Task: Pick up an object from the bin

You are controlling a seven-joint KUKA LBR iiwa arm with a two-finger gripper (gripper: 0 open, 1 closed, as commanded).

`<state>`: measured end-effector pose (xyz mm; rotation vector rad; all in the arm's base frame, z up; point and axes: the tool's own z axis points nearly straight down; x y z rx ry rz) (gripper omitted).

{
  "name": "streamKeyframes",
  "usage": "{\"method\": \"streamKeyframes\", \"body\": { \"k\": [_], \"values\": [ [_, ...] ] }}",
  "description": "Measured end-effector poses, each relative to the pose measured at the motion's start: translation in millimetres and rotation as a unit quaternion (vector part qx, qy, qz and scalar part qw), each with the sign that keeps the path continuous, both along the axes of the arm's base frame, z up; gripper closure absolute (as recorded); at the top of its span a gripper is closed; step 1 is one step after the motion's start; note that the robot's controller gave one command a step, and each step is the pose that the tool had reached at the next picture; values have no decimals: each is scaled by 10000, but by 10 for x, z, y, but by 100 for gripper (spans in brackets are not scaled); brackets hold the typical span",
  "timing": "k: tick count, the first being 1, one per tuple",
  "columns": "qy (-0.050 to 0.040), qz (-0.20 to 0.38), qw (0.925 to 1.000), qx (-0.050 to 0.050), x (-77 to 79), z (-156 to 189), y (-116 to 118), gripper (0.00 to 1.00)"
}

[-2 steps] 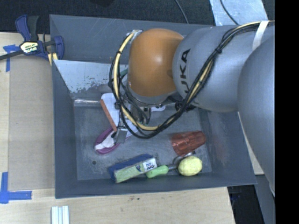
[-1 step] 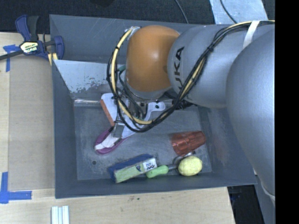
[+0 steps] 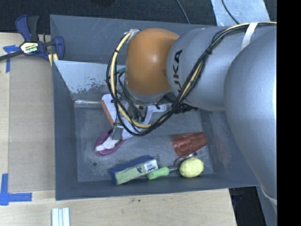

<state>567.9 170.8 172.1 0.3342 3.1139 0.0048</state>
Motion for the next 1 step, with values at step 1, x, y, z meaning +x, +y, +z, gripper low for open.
{"method": "streamKeyframes", "body": {
  "k": [1],
  "values": [
    [-31,726,9974,-1,-206,373,-47,0]
  ]
}}
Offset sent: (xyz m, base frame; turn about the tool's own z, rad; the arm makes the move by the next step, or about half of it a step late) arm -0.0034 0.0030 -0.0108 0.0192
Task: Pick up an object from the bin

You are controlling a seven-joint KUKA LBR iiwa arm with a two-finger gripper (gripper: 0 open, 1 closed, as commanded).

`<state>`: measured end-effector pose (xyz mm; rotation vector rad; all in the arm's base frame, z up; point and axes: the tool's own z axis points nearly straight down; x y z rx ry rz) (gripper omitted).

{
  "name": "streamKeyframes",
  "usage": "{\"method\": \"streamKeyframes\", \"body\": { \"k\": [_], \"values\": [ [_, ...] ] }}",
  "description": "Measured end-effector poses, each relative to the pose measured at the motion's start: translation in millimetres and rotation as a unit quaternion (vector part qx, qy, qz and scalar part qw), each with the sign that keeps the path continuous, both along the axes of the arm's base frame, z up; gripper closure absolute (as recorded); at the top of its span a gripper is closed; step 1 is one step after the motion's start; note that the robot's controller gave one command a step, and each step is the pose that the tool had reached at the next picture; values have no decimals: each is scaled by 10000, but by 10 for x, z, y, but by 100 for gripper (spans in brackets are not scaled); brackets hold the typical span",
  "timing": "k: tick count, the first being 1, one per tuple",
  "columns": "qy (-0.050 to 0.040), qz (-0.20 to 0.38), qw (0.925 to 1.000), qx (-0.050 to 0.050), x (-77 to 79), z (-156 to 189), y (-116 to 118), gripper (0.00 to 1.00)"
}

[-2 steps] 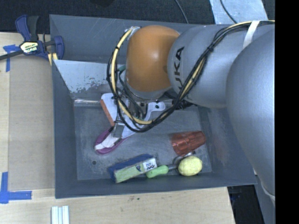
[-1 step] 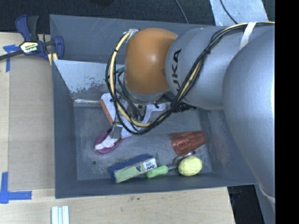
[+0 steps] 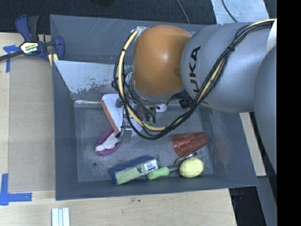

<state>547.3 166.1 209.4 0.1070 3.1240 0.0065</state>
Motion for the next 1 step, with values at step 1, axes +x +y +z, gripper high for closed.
{"method": "streamKeyframes", "body": {
  "k": [1],
  "values": [
    [63,-772,9970,-5,170,-457,69,0]
  ]
}}
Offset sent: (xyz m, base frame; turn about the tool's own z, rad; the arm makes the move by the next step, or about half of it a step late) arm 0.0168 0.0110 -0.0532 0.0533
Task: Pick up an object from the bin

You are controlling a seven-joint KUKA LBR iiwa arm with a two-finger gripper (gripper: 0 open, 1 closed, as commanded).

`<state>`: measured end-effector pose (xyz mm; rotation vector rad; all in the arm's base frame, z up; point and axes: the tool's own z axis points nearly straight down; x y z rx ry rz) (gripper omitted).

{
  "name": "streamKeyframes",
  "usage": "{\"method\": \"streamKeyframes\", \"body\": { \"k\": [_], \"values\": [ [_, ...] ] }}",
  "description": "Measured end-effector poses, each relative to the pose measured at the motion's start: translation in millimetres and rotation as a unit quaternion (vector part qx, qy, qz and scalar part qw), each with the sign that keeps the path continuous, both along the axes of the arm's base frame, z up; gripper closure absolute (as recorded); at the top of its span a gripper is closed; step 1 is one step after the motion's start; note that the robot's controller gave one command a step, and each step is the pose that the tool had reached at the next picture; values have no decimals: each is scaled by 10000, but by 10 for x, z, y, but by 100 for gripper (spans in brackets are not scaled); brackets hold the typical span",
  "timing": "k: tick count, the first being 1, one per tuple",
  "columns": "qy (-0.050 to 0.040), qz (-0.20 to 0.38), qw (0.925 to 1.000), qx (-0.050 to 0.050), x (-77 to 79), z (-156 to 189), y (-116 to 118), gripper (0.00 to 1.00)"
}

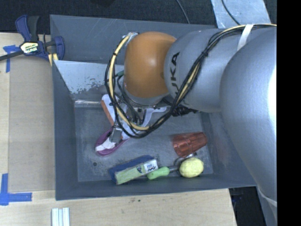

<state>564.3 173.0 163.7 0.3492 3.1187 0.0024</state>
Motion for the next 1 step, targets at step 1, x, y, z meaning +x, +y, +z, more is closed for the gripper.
{"method": "streamKeyframes", "body": {
  "k": [1],
  "values": [
    [-54,510,9987,5,3,-74,38,0]
  ]
}}
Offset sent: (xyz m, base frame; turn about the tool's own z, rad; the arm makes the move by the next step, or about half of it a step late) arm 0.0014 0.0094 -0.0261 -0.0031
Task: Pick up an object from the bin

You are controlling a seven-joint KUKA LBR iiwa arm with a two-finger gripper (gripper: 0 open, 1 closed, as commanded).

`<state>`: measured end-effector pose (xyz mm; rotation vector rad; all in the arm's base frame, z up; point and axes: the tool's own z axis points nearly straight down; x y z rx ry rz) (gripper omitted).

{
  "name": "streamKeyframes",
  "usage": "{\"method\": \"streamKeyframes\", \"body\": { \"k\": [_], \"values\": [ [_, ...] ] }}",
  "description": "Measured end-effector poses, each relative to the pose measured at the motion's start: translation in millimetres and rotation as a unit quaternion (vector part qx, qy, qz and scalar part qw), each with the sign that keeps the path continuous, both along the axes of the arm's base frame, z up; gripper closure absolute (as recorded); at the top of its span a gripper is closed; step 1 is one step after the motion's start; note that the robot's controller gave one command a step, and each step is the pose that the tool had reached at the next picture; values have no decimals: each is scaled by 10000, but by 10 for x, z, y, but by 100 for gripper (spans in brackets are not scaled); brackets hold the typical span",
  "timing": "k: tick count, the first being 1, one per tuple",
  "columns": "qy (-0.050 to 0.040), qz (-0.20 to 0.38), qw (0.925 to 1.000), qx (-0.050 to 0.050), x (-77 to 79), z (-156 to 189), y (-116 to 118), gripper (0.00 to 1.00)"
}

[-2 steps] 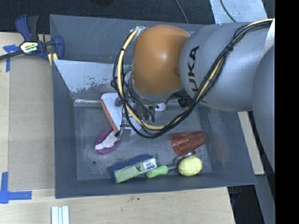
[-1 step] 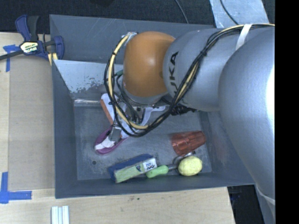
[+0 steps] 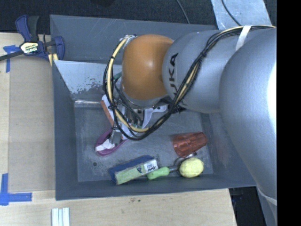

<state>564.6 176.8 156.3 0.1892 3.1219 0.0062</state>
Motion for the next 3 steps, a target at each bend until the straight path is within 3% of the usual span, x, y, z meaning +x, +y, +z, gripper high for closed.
{"method": "streamKeyframes", "body": {
  "k": [1,2,3],
  "values": [
    [44,-362,9993,-8,12,-134,35,0],
    [-5,-150,9999,-3,33,-3,-122,0],
    [19,-433,9991,2,136,-222,-144,0]
  ]
}}
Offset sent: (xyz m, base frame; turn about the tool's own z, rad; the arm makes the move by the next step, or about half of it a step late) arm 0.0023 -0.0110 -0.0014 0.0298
